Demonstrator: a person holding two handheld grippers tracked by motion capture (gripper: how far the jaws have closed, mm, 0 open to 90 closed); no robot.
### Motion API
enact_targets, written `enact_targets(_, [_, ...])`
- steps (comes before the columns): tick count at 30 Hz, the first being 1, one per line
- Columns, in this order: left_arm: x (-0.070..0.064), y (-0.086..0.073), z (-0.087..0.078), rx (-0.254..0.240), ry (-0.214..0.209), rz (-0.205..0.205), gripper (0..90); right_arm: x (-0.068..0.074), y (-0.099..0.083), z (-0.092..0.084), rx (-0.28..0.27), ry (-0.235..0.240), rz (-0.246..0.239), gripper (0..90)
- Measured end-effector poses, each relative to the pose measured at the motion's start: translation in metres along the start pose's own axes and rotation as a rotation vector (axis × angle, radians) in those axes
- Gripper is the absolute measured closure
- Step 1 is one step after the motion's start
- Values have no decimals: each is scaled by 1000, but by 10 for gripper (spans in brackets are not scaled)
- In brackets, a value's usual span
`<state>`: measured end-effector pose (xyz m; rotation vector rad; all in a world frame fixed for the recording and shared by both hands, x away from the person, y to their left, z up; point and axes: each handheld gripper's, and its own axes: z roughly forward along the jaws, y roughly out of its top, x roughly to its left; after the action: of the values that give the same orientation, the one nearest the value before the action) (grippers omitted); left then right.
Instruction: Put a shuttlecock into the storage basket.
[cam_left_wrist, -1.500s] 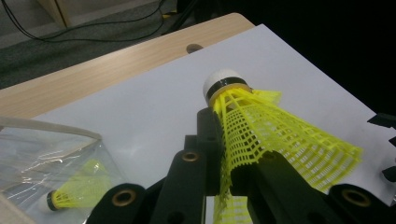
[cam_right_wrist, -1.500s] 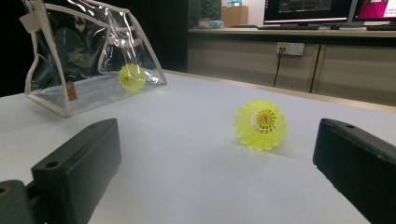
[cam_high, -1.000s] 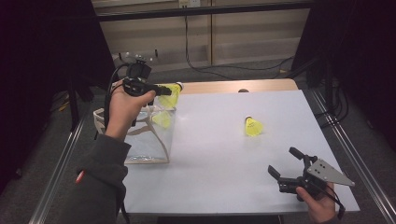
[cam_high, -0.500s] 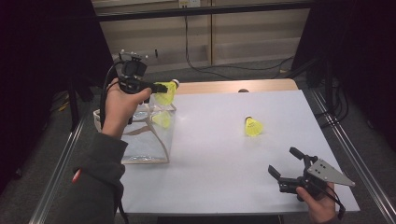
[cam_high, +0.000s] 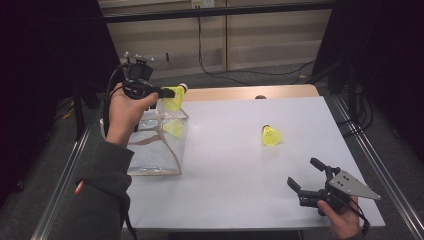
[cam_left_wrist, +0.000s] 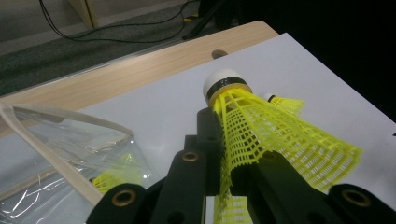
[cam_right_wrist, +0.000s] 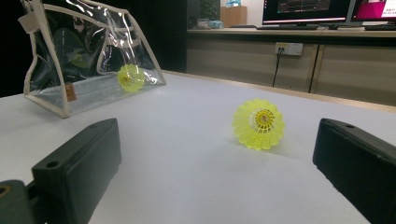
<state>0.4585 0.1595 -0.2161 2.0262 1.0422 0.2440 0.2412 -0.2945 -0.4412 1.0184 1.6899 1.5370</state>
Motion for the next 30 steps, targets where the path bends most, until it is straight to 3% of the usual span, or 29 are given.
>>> enact_targets(30, [18, -4, -11, -5, 50, -28, 873, 0, 0, 0, -2, -1, 0, 12])
